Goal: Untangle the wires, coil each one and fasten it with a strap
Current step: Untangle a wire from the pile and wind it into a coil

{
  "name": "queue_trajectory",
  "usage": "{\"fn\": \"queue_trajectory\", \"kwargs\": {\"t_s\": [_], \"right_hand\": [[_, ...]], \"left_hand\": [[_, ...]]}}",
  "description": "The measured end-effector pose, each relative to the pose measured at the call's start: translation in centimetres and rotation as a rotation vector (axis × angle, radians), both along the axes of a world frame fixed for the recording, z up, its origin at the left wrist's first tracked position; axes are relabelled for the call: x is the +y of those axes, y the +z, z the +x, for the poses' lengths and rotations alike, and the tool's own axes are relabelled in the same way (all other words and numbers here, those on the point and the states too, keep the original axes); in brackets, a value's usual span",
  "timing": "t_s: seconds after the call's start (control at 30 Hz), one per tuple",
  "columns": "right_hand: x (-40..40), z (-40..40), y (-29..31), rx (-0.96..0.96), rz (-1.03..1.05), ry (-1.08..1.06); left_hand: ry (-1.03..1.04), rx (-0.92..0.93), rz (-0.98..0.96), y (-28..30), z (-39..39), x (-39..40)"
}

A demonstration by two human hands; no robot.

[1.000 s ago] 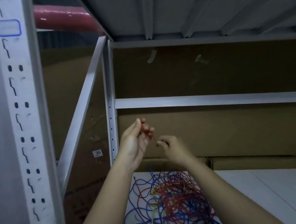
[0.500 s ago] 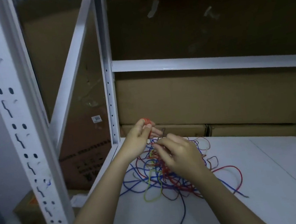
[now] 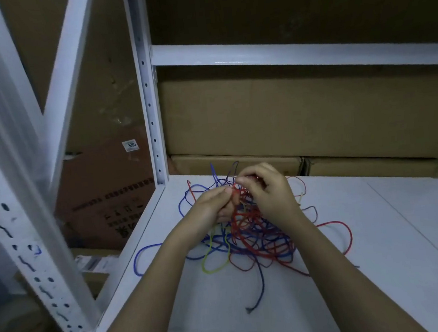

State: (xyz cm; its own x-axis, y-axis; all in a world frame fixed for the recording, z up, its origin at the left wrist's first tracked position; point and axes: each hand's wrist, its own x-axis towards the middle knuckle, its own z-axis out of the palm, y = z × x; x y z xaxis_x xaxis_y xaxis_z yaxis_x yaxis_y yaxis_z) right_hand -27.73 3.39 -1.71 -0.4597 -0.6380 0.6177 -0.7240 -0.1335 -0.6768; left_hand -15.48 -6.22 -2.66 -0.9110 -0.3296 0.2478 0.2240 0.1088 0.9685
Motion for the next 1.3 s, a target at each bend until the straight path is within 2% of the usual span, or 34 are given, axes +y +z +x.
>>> {"fn": "queue_trajectory", "kwargs": {"t_s": [0.1,0.3,0.53,0.6,0.73,0.8,0.87,0.93,1.0,1.07,1.13,1.2,1.3], "right_hand": [[-0.1,-1.1,-0.7,-0.219,-0.032,0.014],[-0.8,-2.5,-3.0,-0.296,0.032,0.026],[-1.8,-4.0,-4.9,-0.591,0.264,0.298],[-2.1,-4.0,-5.7,-0.514,0.281,0.265],[-3.0,-3.9,-6.7,0.078,0.296,0.105],[-3.4,-3.8,-6.4,0.177,0.274,0.122],[-3.8,-4.3,-6.0,0.164,0.255,0.110],[-4.1,-5.1,-5.3,0.151,0.234,0.076],[-4.6,-5.6,-4.3,0.236,0.272,0.063],[-5.2,-5.8,-3.9,0.366,0.322,0.040],[-5.7,-5.8,-3.6,0.358,0.342,-0.025],[-5.9,-6.1,-3.5,0.259,0.410,-0.055],[-5.6,-6.7,-3.7,-0.011,0.420,0.056]], "left_hand": [[0.003,0.065,0.136,-0.6,-0.8,-0.6],[0.157,0.180,0.385,-0.9,-4.1,-1.0],[0.339,0.346,0.575,-0.2,-7.0,-2.8],[0.392,0.326,0.524,-0.4,-7.6,-3.7],[0.456,0.205,0.412,-2.3,-9.0,-4.6],[0.494,0.108,0.289,-3.3,-9.0,-4.9],[0.513,0.005,0.086,-3.9,-8.5,-5.1],[0.537,-0.110,-0.212,-4.1,-7.9,-5.5],[0.536,-0.194,-0.450,-4.0,-7.4,-6.2],[0.498,-0.221,-0.533,-3.5,-7.1,-6.9],[0.442,-0.243,-0.569,-2.9,-6.9,-7.4],[0.429,-0.270,-0.624,-2.5,-6.7,-8.1],[0.452,-0.307,-0.647,-1.9,-6.2,-9.5]]}}
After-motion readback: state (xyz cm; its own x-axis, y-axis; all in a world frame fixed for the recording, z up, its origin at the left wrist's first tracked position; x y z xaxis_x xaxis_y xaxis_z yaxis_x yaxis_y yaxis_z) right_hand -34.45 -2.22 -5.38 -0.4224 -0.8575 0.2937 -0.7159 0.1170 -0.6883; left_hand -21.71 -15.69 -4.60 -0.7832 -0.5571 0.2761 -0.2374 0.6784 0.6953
